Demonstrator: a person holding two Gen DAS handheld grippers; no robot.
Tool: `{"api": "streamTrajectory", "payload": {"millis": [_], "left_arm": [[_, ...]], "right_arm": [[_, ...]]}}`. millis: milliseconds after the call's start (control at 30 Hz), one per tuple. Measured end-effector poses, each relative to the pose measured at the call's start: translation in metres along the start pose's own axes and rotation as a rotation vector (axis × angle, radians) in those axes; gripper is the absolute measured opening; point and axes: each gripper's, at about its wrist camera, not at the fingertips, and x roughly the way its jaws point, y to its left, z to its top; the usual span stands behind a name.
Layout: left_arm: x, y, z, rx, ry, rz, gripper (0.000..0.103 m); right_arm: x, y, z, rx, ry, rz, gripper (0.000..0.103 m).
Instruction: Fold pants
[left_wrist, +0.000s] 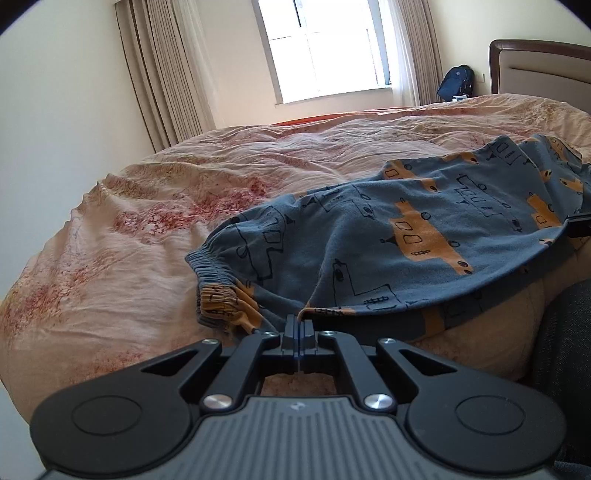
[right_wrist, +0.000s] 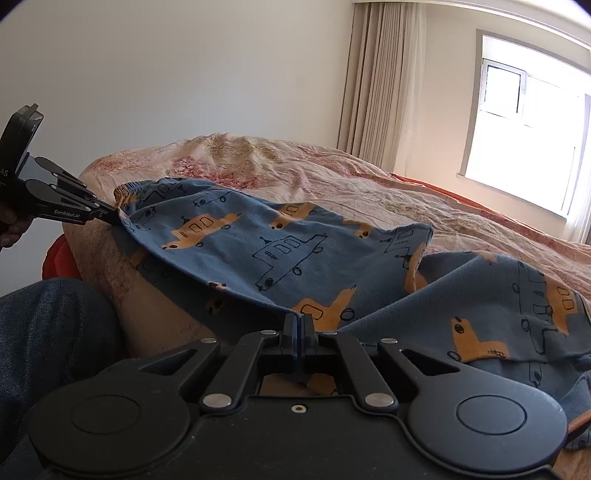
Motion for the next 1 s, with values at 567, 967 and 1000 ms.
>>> {"api": "streamTrajectory", "payload": {"millis": [567, 967, 1000], "left_arm": [[-0.006, -0.011, 0.005, -0.032, 0.043, 0.036, 0.013], [-0.021, -0.061, 0.046, -0.253, -0.073, -0.080, 0.098], [-0.016, -0.073, 0.056, -0.264, -0.081, -0.111, 0.098]], "right_arm": [[-0.006, -0.003, -0.014, 0.074, -0.009, 0.012, 0.012], [-0.058, -0.036, -0.027, 0.200, -0.105, -0.173, 0.102], [-0.063, -0.041, -0.028, 0.205, -0.105, -0.205, 0.102]]}}
